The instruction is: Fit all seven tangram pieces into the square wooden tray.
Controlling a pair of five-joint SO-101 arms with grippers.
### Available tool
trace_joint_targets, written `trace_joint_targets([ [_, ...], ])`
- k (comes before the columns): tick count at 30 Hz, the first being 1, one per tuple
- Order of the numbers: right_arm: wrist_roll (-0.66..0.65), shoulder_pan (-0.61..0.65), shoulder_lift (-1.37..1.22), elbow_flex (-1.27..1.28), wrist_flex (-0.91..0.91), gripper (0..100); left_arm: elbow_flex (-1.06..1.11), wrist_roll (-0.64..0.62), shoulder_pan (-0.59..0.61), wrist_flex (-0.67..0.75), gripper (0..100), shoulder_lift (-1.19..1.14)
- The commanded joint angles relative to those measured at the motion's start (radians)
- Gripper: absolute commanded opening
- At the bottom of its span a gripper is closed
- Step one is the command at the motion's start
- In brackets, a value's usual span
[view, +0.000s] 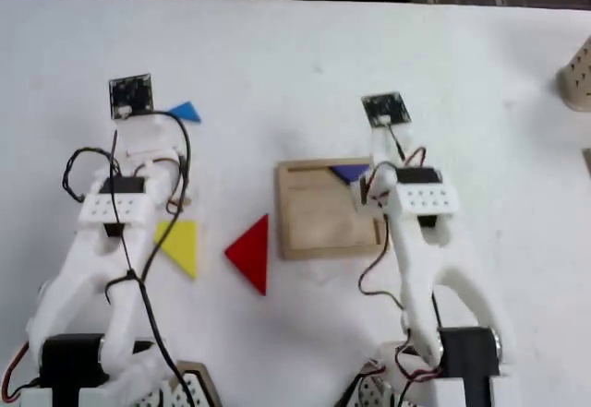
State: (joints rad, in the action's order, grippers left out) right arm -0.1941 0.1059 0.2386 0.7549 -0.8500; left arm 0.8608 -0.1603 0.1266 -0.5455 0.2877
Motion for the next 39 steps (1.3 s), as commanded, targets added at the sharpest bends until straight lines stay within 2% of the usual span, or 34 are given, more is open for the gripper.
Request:
trace_joint_targets([
  [1,-0.018,-0.012,0.054,0.06,0.082,23.1,-0.009,0.008,-0.005,0.025,2,0.044],
  [9,-0.015,-0.004,-0.09,0.041,0.205,14.6,-0.008,0.008,-0.002,0.025,2,0.045],
  [13,-0.017,-0.004,-0.156,-0.028,0.148,8.4,-0.003,0.008,0.004,0.017,2,0.051],
  [16,-0.018,-0.004,-0.186,-0.061,0.107,7.4,-0.002,0.008,0.036,0.017,2,0.051],
  [28,-0.011,0.087,-0.102,-0.04,0.013,8.0,0.02,0.008,0.111,0.023,2,0.051],
  [34,-0.02,0.073,-0.012,0.006,-0.015,24.1,0.018,0.008,0.113,0.02,2,0.053],
  [39,-0.08,0.036,0.071,0.051,-0.016,21.8,0.012,0.003,0.14,0.023,4,0.053],
])
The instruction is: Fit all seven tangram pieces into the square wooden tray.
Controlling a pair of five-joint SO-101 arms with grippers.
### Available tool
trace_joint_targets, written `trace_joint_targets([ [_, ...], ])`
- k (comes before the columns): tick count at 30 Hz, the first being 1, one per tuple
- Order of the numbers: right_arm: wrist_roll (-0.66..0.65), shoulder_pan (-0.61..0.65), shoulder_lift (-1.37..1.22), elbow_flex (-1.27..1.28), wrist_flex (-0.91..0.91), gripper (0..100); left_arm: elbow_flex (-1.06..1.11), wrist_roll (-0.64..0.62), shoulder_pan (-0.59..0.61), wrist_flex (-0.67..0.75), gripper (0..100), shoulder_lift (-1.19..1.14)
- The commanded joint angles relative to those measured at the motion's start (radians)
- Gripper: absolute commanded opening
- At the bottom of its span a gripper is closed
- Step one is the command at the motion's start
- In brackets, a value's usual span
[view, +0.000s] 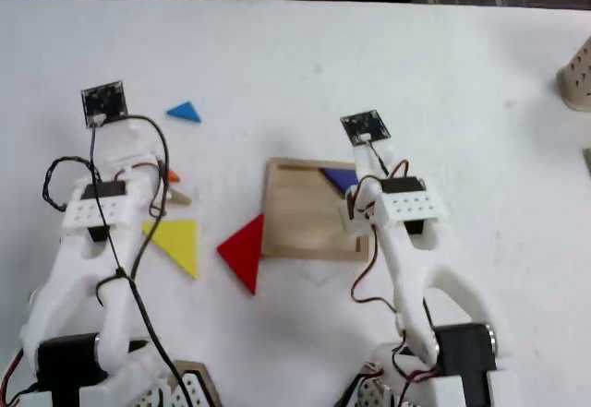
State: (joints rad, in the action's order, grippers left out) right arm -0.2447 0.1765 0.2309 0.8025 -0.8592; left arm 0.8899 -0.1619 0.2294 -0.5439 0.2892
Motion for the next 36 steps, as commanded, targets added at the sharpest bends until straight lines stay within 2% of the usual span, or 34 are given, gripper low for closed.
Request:
trace_joint_targets([
  [1,-0.034,-0.05,0.099,0.014,-0.007,20.7,-0.029,0.002,0.053,0.018,6,0.047],
  [3,-0.037,-0.081,0.139,0.038,-0.007,18.9,-0.043,-0.003,0.074,0.015,14,0.042],
  [6,-0.04,-0.111,0.177,0.083,-0.007,17.6,-0.044,-0.077,0.076,0.014,21,0.041],
  [12,-0.141,-0.122,0.2,0.144,-0.007,17.4,-0.109,-0.121,0.076,-0.052,21,0.008],
  [22,-0.146,-0.122,0.197,0.157,-0.007,17.3,-0.494,-0.118,0.096,-0.209,21,-0.41],
  [30,-0.146,-0.116,0.197,0.158,-0.007,17.3,-0.692,-0.115,0.067,-0.219,21,-0.616],
  [36,-0.146,-0.116,0.197,0.158,-0.007,17.3,-0.838,-0.11,0.016,-0.393,21,-0.716],
])
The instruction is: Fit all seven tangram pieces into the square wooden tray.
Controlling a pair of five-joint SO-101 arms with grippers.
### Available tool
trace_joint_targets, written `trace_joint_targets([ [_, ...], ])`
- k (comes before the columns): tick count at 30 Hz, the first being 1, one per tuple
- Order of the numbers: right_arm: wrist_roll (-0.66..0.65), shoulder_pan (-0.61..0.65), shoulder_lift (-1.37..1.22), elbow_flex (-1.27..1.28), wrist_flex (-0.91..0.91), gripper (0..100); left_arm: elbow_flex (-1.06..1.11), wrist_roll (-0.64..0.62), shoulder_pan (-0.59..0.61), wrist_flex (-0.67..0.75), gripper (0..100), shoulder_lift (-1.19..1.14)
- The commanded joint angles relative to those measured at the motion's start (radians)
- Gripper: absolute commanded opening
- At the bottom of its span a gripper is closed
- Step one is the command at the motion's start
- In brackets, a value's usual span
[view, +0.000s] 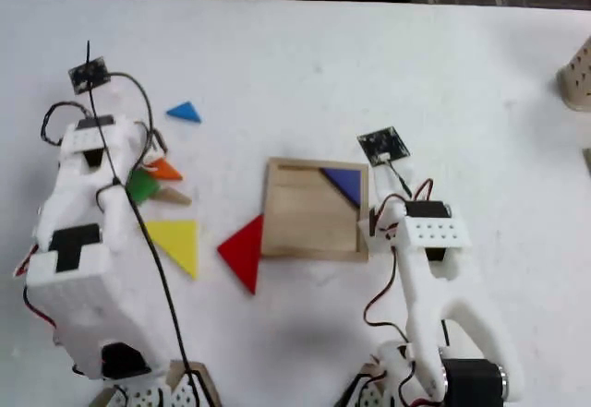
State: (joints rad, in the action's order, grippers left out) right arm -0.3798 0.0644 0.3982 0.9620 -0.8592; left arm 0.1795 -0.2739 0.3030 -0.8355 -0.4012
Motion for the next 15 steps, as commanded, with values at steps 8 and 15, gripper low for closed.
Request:
trace_joint_targets([
  [8,-0.011,-0.004,0.03,-0.002,-0.005,17.3,-0.169,0.077,-0.176,-0.207,21,-0.047],
  [15,-0.011,-0.008,0.03,-0.002,-0.005,17.3,-0.167,0.084,-0.17,-0.216,21,-0.047],
])
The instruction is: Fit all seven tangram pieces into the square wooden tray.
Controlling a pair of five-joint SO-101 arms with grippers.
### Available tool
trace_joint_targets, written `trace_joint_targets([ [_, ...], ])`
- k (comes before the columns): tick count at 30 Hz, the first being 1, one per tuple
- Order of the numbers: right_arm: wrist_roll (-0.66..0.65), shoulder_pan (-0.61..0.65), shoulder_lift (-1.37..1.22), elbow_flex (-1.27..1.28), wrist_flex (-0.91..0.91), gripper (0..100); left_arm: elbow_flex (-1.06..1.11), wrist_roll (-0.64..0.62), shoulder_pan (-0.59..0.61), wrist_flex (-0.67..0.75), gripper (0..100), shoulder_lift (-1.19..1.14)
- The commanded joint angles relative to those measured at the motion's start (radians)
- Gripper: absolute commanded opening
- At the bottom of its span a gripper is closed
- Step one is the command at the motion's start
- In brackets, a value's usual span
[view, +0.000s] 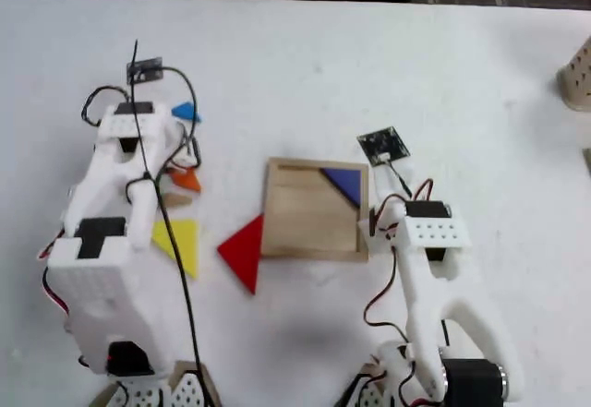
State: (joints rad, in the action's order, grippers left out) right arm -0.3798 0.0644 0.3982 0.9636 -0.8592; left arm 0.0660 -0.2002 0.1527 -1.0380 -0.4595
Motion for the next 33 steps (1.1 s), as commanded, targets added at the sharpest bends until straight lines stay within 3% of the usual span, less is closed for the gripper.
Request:
trace_joint_targets([
  [1,-0.011,-0.008,0.03,-0.003,-0.005,17.3,-0.054,0.012,-0.018,-0.023,21,0.012],
  [11,-0.011,-0.008,0.03,-0.003,-0.004,17.3,-0.034,0.054,-0.028,-0.021,20,0.012],
  [13,-0.011,-0.008,0.03,-0.003,-0.004,17.3,-0.031,0.052,-0.044,-0.009,16,0.012],
  [16,-0.011,-0.01,0.03,-0.003,-0.002,17.3,-0.031,0.06,-0.062,-0.008,0,0.012],
  [18,-0.011,-0.01,0.03,-0.003,-0.001,17.3,-0.026,0.06,-0.07,-0.012,5,0.012],
  [27,-0.011,-0.01,0.03,-0.003,0.001,17.3,-0.049,0.054,-0.07,-0.012,2,0.024],
  [33,-0.011,-0.028,0.03,-0.003,0.001,17.3,-0.08,0.052,-0.102,-0.081,2,0.159],
])
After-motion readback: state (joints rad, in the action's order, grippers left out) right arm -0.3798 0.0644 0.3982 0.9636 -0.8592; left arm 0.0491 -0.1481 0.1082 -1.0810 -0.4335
